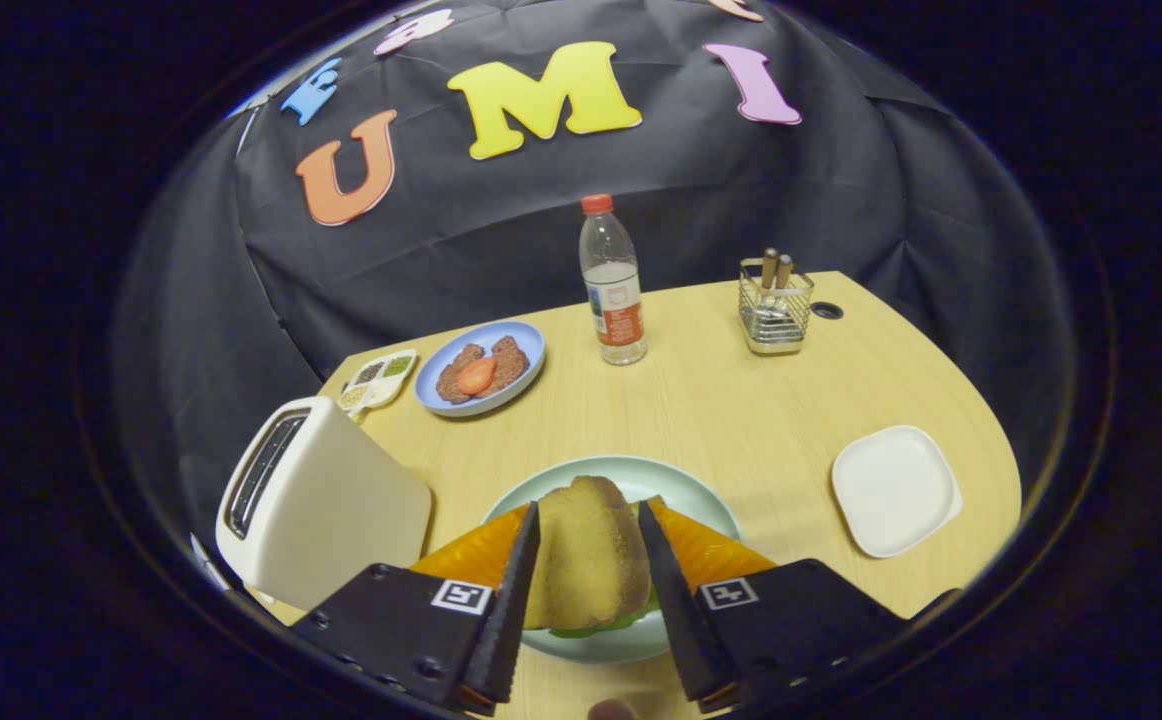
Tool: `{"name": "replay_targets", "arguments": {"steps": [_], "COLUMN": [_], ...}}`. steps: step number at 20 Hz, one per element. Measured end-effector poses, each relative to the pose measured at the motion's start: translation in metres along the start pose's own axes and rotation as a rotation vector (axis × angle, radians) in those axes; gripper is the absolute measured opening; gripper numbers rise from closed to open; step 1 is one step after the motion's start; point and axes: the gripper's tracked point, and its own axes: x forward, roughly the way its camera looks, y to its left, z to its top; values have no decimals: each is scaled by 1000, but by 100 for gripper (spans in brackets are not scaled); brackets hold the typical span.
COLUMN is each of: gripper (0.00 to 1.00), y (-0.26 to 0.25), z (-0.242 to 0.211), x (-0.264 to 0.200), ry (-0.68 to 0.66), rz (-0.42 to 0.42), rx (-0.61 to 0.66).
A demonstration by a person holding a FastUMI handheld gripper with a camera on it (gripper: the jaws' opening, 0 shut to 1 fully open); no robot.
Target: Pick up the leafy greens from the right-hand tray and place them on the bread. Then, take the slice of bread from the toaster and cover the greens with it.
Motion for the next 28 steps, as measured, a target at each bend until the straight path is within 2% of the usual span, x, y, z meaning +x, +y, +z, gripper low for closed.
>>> {"name": "replay_targets", "arguments": {"steps": [1, 3, 6, 9, 10, 13, 16, 22, 28], "gripper": [64, 64, 72, 75, 83, 93, 96, 96, 96], "y": [-3, -10, -20, -27, -31, -43, -57, -76, -77], "z": [2, 10, 20, 27, 33, 59, 94, 157, 188], "x": [1, -4, -10, -21, -29, -63, -104, -206, -283], "ry": [-6, -25, -52, -65, -76, -149, -246, -449, -587], "rz": [0, -4, -13, -18, -21, -41, -76, -114, -127], "rx": [2, 19, 15, 5, 0, -34, -100, -180, -147]}}
